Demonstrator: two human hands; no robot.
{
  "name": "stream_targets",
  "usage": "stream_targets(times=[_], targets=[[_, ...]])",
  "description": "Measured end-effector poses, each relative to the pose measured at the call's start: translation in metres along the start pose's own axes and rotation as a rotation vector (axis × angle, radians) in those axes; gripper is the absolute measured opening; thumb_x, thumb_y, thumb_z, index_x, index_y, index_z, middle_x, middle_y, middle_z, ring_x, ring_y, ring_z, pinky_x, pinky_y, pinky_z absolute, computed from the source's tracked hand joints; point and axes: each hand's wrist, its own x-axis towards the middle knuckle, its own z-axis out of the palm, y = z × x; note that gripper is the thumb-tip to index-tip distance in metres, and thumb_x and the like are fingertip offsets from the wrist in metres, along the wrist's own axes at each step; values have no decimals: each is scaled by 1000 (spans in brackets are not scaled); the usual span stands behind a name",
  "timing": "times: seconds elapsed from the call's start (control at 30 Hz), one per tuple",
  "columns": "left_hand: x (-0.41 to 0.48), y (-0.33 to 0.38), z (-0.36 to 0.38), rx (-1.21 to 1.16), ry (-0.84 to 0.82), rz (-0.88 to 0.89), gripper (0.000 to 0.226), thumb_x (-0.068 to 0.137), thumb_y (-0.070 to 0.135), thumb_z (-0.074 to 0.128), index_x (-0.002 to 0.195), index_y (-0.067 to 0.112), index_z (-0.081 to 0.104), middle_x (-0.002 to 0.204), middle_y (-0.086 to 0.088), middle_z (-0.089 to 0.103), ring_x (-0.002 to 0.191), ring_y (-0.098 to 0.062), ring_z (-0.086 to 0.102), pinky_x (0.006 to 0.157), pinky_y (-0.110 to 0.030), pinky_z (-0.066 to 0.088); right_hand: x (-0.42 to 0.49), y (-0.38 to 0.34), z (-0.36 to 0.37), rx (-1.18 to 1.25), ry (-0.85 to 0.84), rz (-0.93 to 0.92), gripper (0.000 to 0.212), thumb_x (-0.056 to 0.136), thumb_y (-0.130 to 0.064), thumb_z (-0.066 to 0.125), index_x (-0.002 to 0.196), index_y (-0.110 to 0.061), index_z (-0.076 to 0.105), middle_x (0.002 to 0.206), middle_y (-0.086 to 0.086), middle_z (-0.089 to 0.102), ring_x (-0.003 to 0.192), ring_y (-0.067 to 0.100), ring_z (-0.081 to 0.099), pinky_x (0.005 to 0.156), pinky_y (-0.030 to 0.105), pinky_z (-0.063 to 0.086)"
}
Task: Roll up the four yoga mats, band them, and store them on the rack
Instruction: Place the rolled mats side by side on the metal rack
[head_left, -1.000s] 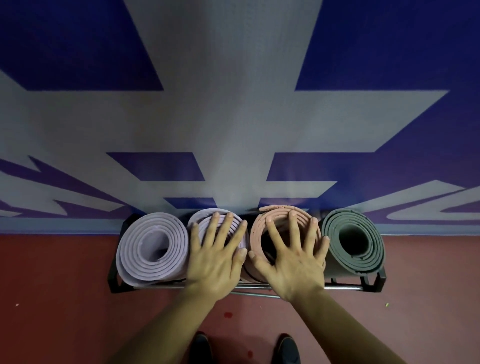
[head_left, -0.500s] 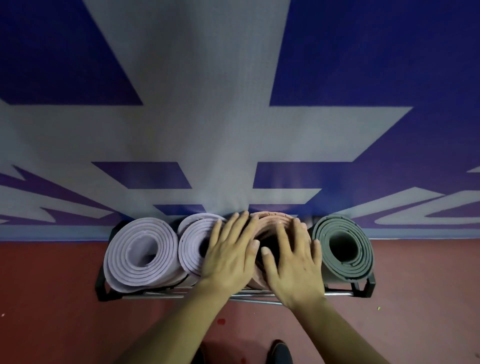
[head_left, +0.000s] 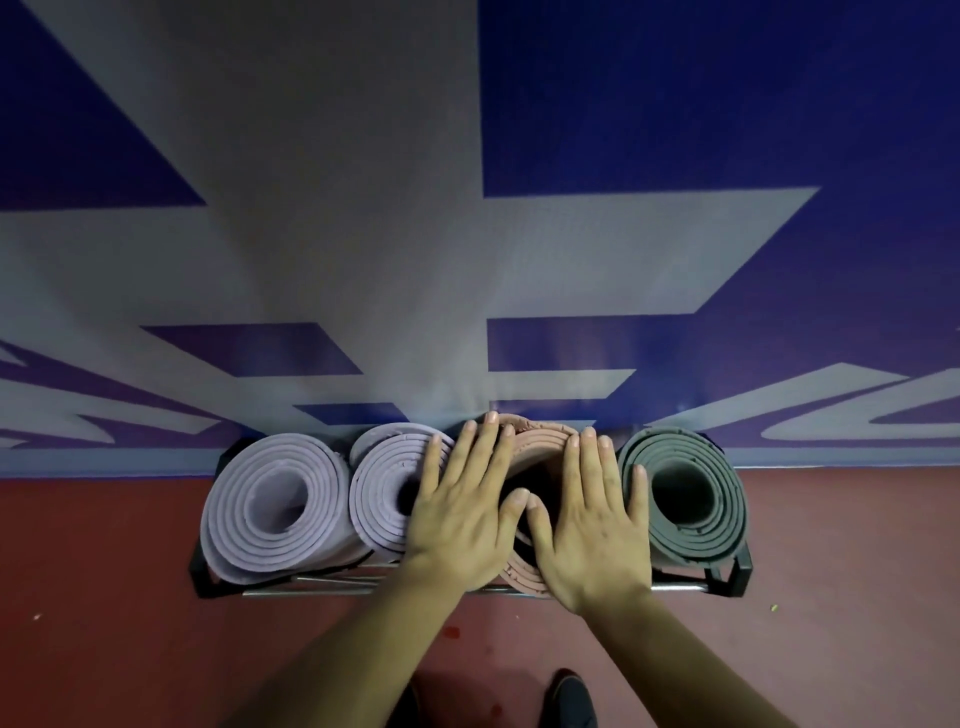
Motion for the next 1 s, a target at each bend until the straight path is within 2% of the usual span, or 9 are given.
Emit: stream_targets(times=[0.13, 0.33, 0.4, 0.47, 0.57, 0.73, 0.9, 1.0], targets=[[4, -1, 1, 6, -20, -17, 73, 103, 52, -7, 158, 17, 28, 166, -3, 17, 152, -24, 25, 122, -54, 24, 7, 0, -2, -22, -16, -4, 84, 95, -67, -9, 158, -13, -18, 164, 0, -31, 149, 15, -35, 120, 46, -26], [3, -1, 2, 3, 12, -30, 73, 105, 52, -2, 154, 18, 40, 163, -3, 29, 148, -25, 36, 117, -53, 22, 9, 0, -1, -12, -1, 11, 84, 94, -66, -12, 158, -12, -16, 166, 1, -26, 151, 16, -31, 120, 45, -26], [0, 1, 1, 2, 45, -34, 69, 106, 49, 2, 153, 20, 42, 162, -2, 31, 147, -25, 38, 119, -54, 29, 7, 1, -1, -11, 1, 11, 83, 94, -66, -11, 158, -13, -17, 165, 1, -28, 150, 15, -33, 118, 44, -28], [-5, 3, -2, 0, 92, -26, 62, 105, 46, 16, 150, 18, 47, 160, -3, 37, 145, -25, 41, 117, -54, 32, 5, 3, -4, 0, -3, 5, 81, 94, -64, -11, 158, -15, -19, 163, -1, -31, 148, 14, -35, 118, 43, -29], [-16, 7, -5, -15, 142, -8, 60, 102, 43, 26, 149, 12, 48, 157, -7, 41, 145, -25, 40, 117, -49, 25, -2, 7, -7, 20, -9, 2, 80, 93, -61, -13, 158, -15, -19, 164, -1, -31, 149, 15, -34, 119, 44, -27], [-31, 18, 1, 11, 92, 23, 61, 104, 44, 22, 152, 11, 41, 161, -8, 35, 149, -24, 33, 115, -48, 21, -13, 7, -7, 79, 44, -25, 75, 96, -56, -6, 160, -16, -8, 168, -1, -18, 152, 15, -26, 121, 45, -22], [-22, 18, 1, 21, 109, -22, 59, 102, 41, 25, 152, 15, 45, 158, -4, 41, 146, -24, 39, 115, -51, 19, -10, 9, -4, 91, 73, -61, 71, 99, -55, -1, 160, -18, -4, 168, -4, -13, 153, 13, -23, 122, 43, -21], [-19, 17, 3, 16, 103, -34, 59, 101, 42, 26, 151, 16, 46, 156, -3, 45, 142, -25, 45, 114, -50, 20, -9, 8, -2, 88, 97, -60, 70, 102, -54, 7, 161, -16, 6, 169, -3, -2, 156, 16, -12, 125, 44, -13]])
